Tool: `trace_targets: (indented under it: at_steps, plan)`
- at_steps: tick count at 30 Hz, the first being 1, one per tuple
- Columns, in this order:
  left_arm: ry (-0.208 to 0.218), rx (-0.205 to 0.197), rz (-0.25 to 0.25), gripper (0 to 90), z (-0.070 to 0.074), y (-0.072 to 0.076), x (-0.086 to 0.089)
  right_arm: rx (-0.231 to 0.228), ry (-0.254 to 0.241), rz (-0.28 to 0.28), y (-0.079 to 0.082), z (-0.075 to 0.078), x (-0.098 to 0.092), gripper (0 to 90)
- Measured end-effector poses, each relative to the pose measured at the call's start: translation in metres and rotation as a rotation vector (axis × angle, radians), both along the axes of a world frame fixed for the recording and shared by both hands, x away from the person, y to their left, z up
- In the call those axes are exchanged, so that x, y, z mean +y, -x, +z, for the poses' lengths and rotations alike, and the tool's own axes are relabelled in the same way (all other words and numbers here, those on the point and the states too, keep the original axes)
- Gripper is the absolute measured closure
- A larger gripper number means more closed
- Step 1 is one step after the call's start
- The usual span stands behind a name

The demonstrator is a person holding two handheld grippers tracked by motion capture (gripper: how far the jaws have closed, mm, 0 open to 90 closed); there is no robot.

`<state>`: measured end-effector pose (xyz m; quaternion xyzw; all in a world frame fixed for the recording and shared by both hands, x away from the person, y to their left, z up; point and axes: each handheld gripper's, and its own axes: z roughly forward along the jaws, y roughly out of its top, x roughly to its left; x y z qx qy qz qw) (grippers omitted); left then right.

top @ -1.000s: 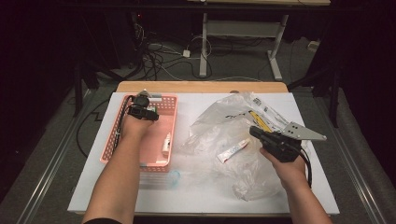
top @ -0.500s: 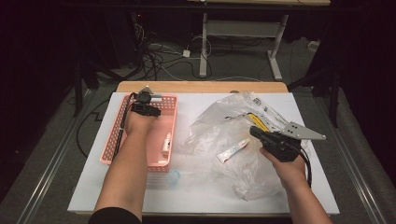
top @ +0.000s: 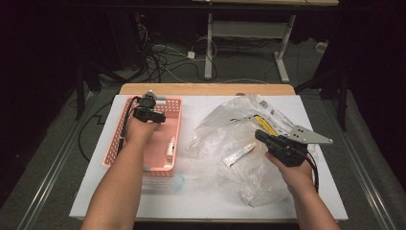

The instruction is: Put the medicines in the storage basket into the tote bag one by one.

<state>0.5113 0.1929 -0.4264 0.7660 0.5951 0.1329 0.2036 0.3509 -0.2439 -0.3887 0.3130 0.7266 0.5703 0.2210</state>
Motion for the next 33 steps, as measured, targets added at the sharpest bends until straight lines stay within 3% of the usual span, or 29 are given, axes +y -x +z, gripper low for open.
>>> trace_targets:
  at_steps: [3,7,12,16,21,25,33]
  plan:
    - [0.004,-0.016,-0.020,34.8,0.006,0.012,-0.001,-0.004,0.000,0.004,0.001,0.001,0.000,90.0]
    - [0.042,-0.035,-0.058,34.8,0.010,0.030,0.000,-0.010,-0.006,0.002,0.002,0.003,0.000,90.0]
    - [0.032,-0.063,-0.108,34.8,0.015,0.054,-0.002,-0.019,-0.008,0.005,0.003,0.005,-0.001,90.0]
    - [0.044,-0.105,-0.155,34.8,0.020,0.078,-0.006,-0.018,-0.014,0.003,0.003,0.006,-0.002,90.0]
    - [0.094,-0.168,-0.204,34.7,0.029,0.110,-0.012,-0.015,-0.017,0.003,0.003,0.006,-0.002,90.0]
    - [0.126,-0.226,-0.256,34.7,0.039,0.133,-0.021,-0.017,-0.017,0.005,0.004,0.006,-0.001,90.0]
    - [0.161,-0.273,-0.375,34.8,0.045,0.166,-0.052,-0.011,-0.012,0.009,0.003,0.005,0.000,90.0]
